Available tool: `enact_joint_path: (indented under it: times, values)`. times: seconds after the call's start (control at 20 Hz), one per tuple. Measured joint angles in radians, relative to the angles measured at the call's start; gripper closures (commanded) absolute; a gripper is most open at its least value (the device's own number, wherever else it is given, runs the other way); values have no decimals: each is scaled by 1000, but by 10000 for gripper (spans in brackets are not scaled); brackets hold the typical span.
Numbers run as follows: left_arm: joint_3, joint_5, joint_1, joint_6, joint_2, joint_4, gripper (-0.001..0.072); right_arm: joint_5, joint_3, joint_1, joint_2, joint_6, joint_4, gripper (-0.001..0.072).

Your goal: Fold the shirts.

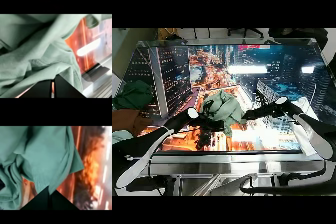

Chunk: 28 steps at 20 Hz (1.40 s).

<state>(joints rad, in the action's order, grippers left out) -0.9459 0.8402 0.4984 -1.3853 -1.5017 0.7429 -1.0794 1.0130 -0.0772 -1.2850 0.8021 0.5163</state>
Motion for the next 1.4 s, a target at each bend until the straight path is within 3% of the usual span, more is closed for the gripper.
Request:
enact_joint_path:
  times: [0.4,0.75,0.95,1.1,1.25,1.4]
  values:
    - [-179,140,-272,25,478,0,694,-200,292,238,279,-36,-316,689]
    - [-378,271,-636,25,820,-3,694,-117,388,455,622,-85,-421,688]
    - [-363,389,-864,26,877,27,694,-71,385,501,707,-87,-365,688]
    - [-229,439,-962,69,876,7,693,-69,312,486,684,-70,-340,688]
    - [-50,434,-941,144,813,-54,691,-62,188,381,587,-99,-325,688]
    - [101,336,-841,205,690,-85,684,-16,90,241,423,-169,-317,688]
